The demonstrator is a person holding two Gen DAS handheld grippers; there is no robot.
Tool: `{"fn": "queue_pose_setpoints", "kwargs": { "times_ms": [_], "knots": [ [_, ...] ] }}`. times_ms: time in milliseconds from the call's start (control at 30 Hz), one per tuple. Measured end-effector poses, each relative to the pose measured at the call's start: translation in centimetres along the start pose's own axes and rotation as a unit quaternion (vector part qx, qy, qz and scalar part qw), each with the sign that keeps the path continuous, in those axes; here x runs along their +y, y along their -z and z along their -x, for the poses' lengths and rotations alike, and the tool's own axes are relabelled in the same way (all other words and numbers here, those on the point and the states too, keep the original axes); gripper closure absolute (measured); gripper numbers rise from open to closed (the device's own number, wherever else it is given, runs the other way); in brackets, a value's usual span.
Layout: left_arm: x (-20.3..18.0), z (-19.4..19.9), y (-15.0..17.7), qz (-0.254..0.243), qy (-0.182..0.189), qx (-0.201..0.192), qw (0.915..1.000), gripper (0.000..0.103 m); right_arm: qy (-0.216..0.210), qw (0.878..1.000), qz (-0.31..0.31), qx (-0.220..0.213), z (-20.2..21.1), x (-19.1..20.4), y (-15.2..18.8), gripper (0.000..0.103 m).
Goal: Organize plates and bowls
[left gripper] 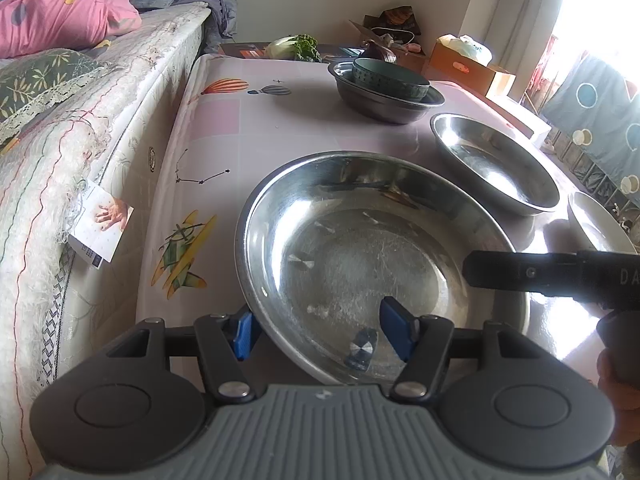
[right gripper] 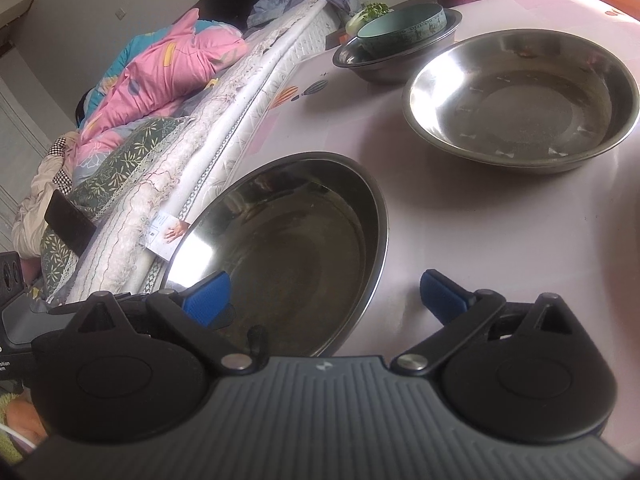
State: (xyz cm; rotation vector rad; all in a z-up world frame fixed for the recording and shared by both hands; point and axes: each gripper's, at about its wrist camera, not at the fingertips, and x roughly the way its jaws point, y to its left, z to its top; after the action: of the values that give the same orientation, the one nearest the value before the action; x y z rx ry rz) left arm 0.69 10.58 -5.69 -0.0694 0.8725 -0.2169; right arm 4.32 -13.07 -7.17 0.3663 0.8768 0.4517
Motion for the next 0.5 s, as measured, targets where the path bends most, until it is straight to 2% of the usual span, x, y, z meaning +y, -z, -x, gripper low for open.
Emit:
{"fn": "queue_pose_setpoints", "kwargs": {
  "times_ms": [167, 367, 467, 500],
  "knots": [
    [0.0, -0.1, -0.1, 0.004, -0.001, -0.001, 1.0, 0.039, 0.007, 1.0, 0.005, 0.005, -0.1, 0.3, -0.1, 0.001],
    [0.3, -0.1, -0.3, 0.009, -0.009, -0.003, 0.9999, 0.039, -0.012, 1.0, -0.02, 0.008, 0.3, -0.8, -0.4, 0.001],
    [0.5, -0.3, -0.6, 0.013, -0.016, -0.007, 0.9998, 0.044, 0.013, 1.0, -0.011, -0.006, 0.6, -0.9, -0.6, 0.007],
    [0.5, -0.4, -0.6, 0.013, -0.018, -0.008, 0.9997, 0.045, 0.021, 1.0, -0.006, -0.01, 0.7, -0.9, -0.6, 0.012]
  ]
}}
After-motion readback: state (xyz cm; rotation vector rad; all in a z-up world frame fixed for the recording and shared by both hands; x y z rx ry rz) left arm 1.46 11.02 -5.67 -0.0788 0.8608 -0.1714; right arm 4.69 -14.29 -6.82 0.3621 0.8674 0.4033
